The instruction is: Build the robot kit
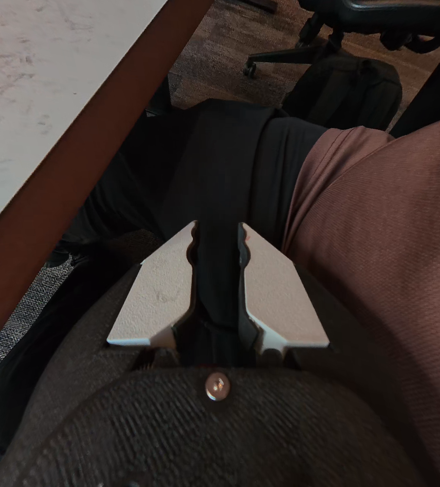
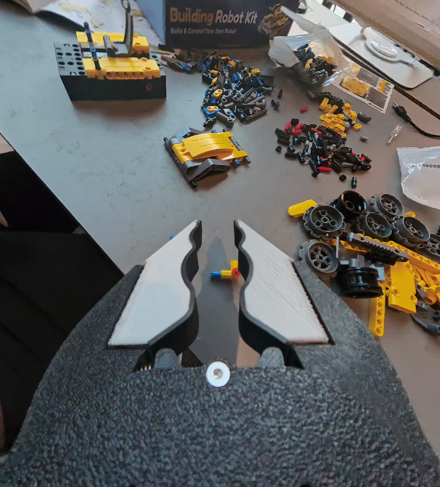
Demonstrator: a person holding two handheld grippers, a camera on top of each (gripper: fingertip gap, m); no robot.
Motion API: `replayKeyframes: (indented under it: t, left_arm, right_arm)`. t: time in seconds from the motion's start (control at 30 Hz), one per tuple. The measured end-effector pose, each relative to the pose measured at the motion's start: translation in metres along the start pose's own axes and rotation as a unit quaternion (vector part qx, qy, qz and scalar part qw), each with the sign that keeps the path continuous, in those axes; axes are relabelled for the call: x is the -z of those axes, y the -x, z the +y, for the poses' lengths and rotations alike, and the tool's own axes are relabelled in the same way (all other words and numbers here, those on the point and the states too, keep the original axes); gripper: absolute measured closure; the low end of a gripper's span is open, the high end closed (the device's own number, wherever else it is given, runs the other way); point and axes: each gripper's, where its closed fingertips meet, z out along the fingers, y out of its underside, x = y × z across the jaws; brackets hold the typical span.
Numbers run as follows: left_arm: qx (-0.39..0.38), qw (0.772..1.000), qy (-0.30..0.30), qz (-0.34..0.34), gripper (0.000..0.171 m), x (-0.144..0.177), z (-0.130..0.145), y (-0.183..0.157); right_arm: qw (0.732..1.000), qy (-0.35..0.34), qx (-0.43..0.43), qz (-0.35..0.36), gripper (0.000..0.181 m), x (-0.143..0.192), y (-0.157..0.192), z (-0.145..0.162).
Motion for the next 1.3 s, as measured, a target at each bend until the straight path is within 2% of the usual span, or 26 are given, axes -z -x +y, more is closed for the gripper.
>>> replayKeyframes:
  t: [0.17, 0.3, 0.37, 0.5, 0.63, 0.77, 1.03, 1.3]
  left_arm:
    - [-0.002, 1.000, -0.009, 0.002, 0.146, 0.001, -0.004, -0.002]
    - [0.007, 1.000, -0.001, 0.004, 0.146, -0.004, 0.001, -0.001]
    - [0.011, 1.000, 0.006, 0.002, 0.146, -0.006, 0.003, 0.000]
    - [0.010, 1.000, 0.004, 0.002, 0.146, -0.007, 0.000, -0.001]
    - [0.003, 1.000, 0.012, 0.000, 0.146, -0.008, 0.004, -0.002]
    - [0.007, 1.000, 0.006, 0.007, 0.147, -0.007, 0.002, -0.003]
    - [0.004, 1.000, 0.003, 0.009, 0.147, -0.003, 0.001, -0.005]
    - [0.018, 1.000, 0.002, 0.018, 0.147, -0.004, 0.002, -0.005]
  right_arm:
    - [0.997, 0.001, -0.066, 0.037, 0.161, 0.011, -0.028, 0.007]
    - [0.995, -0.013, -0.097, -0.024, 0.159, 0.018, -0.017, 0.010]
    - [0.993, -0.013, -0.089, -0.071, 0.159, 0.018, -0.001, 0.009]
    - [0.997, 0.034, -0.027, -0.066, 0.159, 0.008, 0.010, 0.018]
    - [0.995, 0.045, -0.014, -0.085, 0.160, 0.000, 0.024, 0.015]
    - [0.994, 0.069, -0.035, -0.076, 0.162, -0.007, 0.020, 0.023]
    - [0.993, 0.071, -0.044, -0.084, 0.161, -0.013, 0.021, 0.023]
    - [0.993, 0.080, -0.023, -0.084, 0.166, -0.014, 0.027, 0.025]
